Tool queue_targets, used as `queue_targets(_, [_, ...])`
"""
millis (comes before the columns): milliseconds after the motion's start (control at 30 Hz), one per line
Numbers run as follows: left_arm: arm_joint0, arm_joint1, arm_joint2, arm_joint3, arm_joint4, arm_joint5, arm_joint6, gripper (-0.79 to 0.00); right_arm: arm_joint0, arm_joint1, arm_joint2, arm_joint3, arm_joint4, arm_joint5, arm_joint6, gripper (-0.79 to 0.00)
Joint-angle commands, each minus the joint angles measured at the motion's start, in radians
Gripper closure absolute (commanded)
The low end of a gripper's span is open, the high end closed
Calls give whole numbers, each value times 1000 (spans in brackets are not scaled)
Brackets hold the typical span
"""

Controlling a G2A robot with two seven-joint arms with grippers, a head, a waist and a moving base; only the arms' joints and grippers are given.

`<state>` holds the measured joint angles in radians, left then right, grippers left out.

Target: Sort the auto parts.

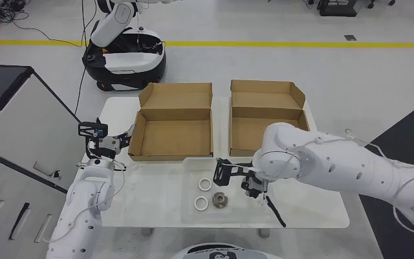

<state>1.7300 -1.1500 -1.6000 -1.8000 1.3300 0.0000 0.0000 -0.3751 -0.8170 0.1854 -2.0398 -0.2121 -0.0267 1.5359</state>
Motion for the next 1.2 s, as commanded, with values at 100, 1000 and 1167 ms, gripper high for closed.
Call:
queue_targets(100, [0,0,0,0,0,0,0,-785,81,9,29,-33,123,18,0,0])
queue_targets(1000, [0,0,0,0,0,0,0,-785,-197,173,505,227,785,-289,-162,0])
queue_targets(1167, [0,0,0,0,0,0,0,-785,-268,183,559,273,964,-387,-166,0])
